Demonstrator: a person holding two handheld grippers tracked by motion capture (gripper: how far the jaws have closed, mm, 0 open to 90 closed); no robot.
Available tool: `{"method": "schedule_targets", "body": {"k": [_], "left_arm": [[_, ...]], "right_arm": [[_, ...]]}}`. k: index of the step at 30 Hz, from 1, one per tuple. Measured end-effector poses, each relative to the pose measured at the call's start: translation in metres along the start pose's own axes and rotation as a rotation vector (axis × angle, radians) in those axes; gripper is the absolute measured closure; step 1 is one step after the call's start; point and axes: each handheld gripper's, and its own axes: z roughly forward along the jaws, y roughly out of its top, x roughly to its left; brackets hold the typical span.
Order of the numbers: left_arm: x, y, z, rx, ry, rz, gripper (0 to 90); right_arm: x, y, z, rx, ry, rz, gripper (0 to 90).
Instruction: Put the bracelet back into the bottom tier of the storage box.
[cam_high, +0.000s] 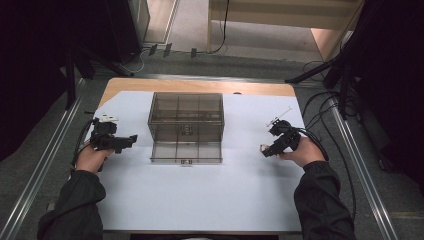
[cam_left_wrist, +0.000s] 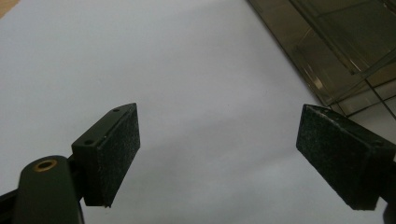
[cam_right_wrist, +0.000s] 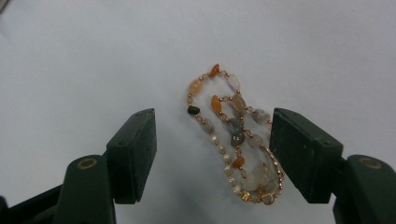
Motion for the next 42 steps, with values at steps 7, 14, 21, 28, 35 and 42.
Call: {"method": "schedule_targets", "body": {"k": [7,14,21,28,35,42], "left_arm": [[0.002,-0.003,-0.003,0.010,0.003,-0.007,14.6],[0.005,-0.008,-0.006,0.011,0.010,-0.017,14.6],[0.009,-0.012,-0.010,0.002,0.033,-0.035,14.6],[0.007,-0.012,-0.010,0.005,0.039,-0.030,14.6],[0.009,-0.011,-0.012,0.001,0.040,-0.036,14.6],[0.008,-0.010,-0.011,0.000,0.039,-0.035,14.6]], "right_arm": [[-0.006,0.000,0.011,0.045,-0.024,0.001,29.0],[-0.012,0.001,0.020,0.084,-0.018,0.013,28.2],[-0.011,0.002,0.021,0.088,-0.042,0.023,32.5],[-0.007,0.002,0.022,0.087,-0.070,0.010,34.6],[-0.004,-0.001,0.020,0.062,-0.066,-0.003,45.6],[0.002,0.001,0.020,0.067,-0.068,-0.015,59.6]]}}
